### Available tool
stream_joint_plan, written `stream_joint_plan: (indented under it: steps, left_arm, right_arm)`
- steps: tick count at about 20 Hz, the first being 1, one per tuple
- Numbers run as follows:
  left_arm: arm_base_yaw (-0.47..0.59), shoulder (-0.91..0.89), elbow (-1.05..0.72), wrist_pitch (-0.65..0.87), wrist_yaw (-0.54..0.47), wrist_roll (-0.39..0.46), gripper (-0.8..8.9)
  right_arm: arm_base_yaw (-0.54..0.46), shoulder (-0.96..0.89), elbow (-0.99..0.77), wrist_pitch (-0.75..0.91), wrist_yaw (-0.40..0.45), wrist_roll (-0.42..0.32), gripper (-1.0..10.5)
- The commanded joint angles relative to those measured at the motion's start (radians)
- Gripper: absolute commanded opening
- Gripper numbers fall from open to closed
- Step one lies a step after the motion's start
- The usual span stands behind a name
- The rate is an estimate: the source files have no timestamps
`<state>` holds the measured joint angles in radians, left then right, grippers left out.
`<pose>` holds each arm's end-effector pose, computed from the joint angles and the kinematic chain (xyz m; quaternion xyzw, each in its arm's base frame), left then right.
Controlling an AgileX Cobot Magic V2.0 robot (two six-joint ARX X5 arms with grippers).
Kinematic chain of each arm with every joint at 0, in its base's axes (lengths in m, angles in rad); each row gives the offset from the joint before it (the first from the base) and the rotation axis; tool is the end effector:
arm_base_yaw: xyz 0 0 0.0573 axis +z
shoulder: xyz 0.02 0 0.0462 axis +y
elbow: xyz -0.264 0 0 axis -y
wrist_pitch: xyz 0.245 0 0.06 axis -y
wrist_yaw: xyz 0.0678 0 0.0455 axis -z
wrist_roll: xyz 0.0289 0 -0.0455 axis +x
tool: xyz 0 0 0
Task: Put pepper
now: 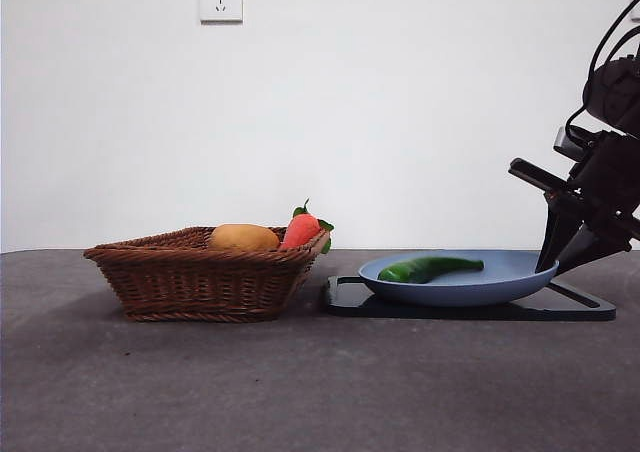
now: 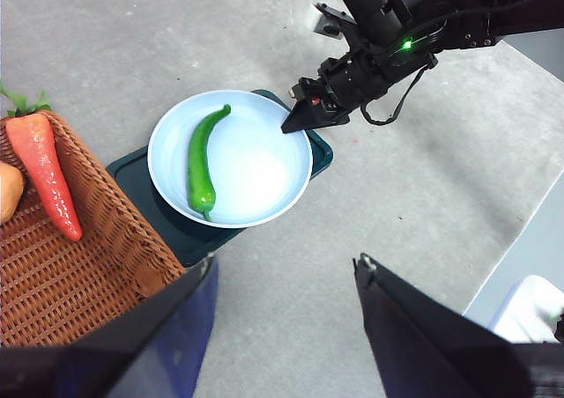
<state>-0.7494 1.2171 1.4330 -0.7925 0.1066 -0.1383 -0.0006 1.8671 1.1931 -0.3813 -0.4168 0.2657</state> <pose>0.1706 -0.1630 0.4096 0.0293 0.2966 -0.3783 0.8764 0.3724 0.0115 0.1680 0.2154 0.5119 0.1117 0.8241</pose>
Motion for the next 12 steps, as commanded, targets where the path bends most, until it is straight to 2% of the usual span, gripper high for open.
stream_joint_plan:
  steps: [1, 6, 9, 12]
  left_arm:
    - [-0.01, 0.01, 0.015, 0.006, -0.002, 0.011, 2.72]
    - [-0.01, 0.01, 0.015, 0.005, -0.002, 0.011, 2.72]
    - [-0.01, 0.01, 0.015, 0.004, -0.002, 0.012, 2.72]
    - [-0.01, 0.01, 0.015, 0.005, -0.002, 0.013, 2.72]
  right_arm:
    - [0.001, 0.028, 0.022, 0.005, -0.001, -0.013, 1.3]
    - [-0.008, 0.002, 0.022, -0.002, 0.0, -0.013, 1.5]
    - [-0.021, -0.089, 0.022, -0.05, 0.003, -0.027, 1.5]
    - [-0.026, -0.227, 0.022, -0.146, 0.002, -0.077, 1.5]
